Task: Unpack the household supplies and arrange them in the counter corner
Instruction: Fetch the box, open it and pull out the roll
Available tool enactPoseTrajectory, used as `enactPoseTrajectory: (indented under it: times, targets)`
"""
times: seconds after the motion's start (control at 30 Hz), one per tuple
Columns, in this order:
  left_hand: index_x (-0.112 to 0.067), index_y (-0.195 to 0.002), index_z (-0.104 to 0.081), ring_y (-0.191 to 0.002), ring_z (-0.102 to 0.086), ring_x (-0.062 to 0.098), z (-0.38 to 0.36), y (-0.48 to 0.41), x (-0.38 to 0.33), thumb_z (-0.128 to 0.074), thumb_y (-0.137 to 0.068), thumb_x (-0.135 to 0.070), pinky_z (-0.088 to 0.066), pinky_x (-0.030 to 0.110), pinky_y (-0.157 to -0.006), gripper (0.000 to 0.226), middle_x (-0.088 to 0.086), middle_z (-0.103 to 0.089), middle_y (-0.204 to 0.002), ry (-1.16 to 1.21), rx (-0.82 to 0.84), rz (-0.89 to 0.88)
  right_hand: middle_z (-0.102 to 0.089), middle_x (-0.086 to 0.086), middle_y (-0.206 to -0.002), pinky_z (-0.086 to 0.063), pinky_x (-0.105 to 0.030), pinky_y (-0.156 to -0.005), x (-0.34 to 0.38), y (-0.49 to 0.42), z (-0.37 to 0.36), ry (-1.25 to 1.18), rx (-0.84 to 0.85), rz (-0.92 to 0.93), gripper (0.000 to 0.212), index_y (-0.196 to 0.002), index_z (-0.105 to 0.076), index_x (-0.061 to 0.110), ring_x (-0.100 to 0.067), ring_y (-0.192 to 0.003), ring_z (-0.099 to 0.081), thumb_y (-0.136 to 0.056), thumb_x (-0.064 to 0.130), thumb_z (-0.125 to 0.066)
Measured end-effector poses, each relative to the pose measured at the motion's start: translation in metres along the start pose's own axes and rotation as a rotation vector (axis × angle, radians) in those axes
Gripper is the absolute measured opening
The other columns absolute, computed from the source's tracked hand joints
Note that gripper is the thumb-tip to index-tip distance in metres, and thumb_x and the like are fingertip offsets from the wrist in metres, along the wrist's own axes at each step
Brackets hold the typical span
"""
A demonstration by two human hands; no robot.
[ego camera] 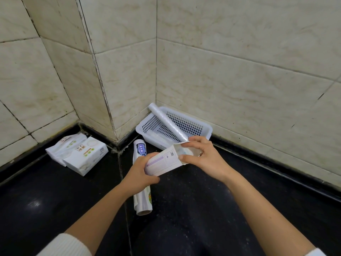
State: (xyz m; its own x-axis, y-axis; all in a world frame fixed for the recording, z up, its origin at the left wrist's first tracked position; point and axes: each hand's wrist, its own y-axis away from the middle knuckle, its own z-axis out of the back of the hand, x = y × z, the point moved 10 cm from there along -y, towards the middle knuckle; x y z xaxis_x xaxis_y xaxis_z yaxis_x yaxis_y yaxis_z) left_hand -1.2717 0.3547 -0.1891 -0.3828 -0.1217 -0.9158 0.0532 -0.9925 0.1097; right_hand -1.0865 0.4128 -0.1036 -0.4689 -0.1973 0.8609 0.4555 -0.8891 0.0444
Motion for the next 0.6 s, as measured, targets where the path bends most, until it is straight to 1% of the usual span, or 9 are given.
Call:
enactPoseTrajectory:
  times: [0.07, 0.17, 0.2, 0.27, 0.33, 0.37, 0.47, 0.53, 0.6]
  targets:
    - [-0.062, -0.111, -0.048, -0.107, -0.051, 0.002, 0.003, 0.000, 0.000, -0.073, -0.058, -0.015, -0.051, 0.031, -0.087, 0.075, -0.017, -0.046, -0.115, -0.018, -0.013, -0.016, -0.039, 0.020, -0.130, -0.029, -0.018, -0.099, -0.003, 0.000, -0.002, 0.022, 0.021, -0.005, 0.047, -0.116, -0.068, 0.032, 0.004, -0.124, -0.033, -0.072, 0.045, -0.078]
    - [-0.055, -0.116, -0.050, -0.109, -0.050, 0.001, 0.004, 0.001, 0.000, -0.072, -0.057, -0.014, -0.049, 0.031, -0.090, 0.075, -0.015, -0.045, -0.116, -0.043, -0.026, -0.037, -0.038, 0.018, -0.133, -0.027, -0.025, -0.105, -0.005, 0.001, -0.006, 0.061, 0.046, 0.005, 0.044, -0.115, -0.069, 0.028, 0.000, -0.128, -0.030, -0.074, 0.038, -0.078]
    - [-0.056, -0.115, -0.050, -0.109, -0.049, 0.000, 0.004, 0.002, 0.000, -0.072, -0.057, -0.013, -0.048, 0.030, -0.091, 0.075, -0.015, -0.045, -0.116, -0.047, -0.031, -0.044, -0.039, 0.018, -0.135, -0.026, -0.025, -0.105, -0.004, 0.000, -0.006, 0.067, 0.042, 0.011, 0.041, -0.114, -0.070, 0.027, 0.000, -0.128, -0.030, -0.075, 0.036, -0.078]
    - [-0.058, -0.114, -0.050, -0.109, -0.049, -0.001, 0.004, 0.003, -0.001, -0.072, -0.057, -0.014, -0.046, 0.028, -0.091, 0.076, -0.017, -0.046, -0.116, -0.044, -0.043, -0.050, -0.043, 0.015, -0.136, -0.031, -0.019, -0.100, -0.005, 0.000, -0.005, 0.012, 0.020, 0.009, 0.032, -0.109, -0.073, 0.027, -0.002, -0.127, -0.037, -0.077, 0.032, -0.077]
    - [-0.055, -0.116, -0.051, -0.110, -0.050, 0.000, 0.003, 0.002, -0.003, -0.072, -0.056, -0.014, -0.049, 0.030, -0.091, 0.075, -0.015, -0.047, -0.117, -0.049, -0.048, -0.063, -0.046, 0.014, -0.136, -0.033, -0.017, -0.095, -0.005, 0.000, -0.002, -0.049, 0.002, -0.006, 0.026, -0.105, -0.075, 0.026, -0.002, -0.126, -0.042, -0.079, 0.029, -0.076]
    - [-0.053, -0.117, -0.051, -0.110, -0.050, 0.001, 0.002, 0.002, -0.004, -0.072, -0.056, -0.014, -0.050, 0.032, -0.091, 0.075, -0.013, -0.048, -0.117, -0.058, -0.048, -0.070, -0.046, 0.015, -0.136, -0.033, -0.020, -0.099, -0.005, 0.001, -0.002, -0.037, -0.001, -0.003, 0.029, -0.105, -0.075, 0.028, -0.002, -0.127, -0.039, -0.077, 0.029, -0.077]
    - [-0.050, -0.120, -0.051, -0.108, -0.050, 0.001, 0.002, 0.000, -0.005, -0.071, -0.057, -0.013, -0.053, 0.037, -0.090, 0.076, -0.011, -0.047, -0.117, -0.077, -0.052, -0.076, -0.042, 0.019, -0.135, -0.028, -0.036, -0.112, -0.005, 0.003, -0.003, 0.074, -0.005, 0.023, 0.041, -0.111, -0.073, 0.033, -0.002, -0.129, -0.028, -0.071, 0.034, -0.082]
    - [-0.050, -0.121, -0.051, -0.107, -0.050, 0.000, 0.003, -0.002, -0.006, -0.071, -0.058, -0.013, -0.052, 0.034, -0.090, 0.076, -0.014, -0.045, -0.116, -0.095, -0.059, -0.076, -0.040, 0.016, -0.137, -0.026, -0.046, -0.115, -0.008, 0.003, -0.005, 0.124, -0.014, 0.018, 0.046, -0.114, -0.071, 0.030, -0.007, -0.132, -0.025, -0.070, 0.033, -0.082]
    - [-0.051, -0.120, -0.051, -0.107, -0.049, -0.001, 0.003, -0.004, -0.007, -0.071, -0.058, -0.012, -0.048, 0.028, -0.090, 0.075, -0.017, -0.044, -0.116, -0.119, -0.056, -0.078, -0.038, 0.012, -0.141, -0.028, -0.052, -0.114, -0.013, 0.000, -0.010, 0.174, 0.012, -0.003, 0.048, -0.118, -0.070, 0.023, -0.011, -0.135, -0.023, -0.072, 0.031, -0.080]
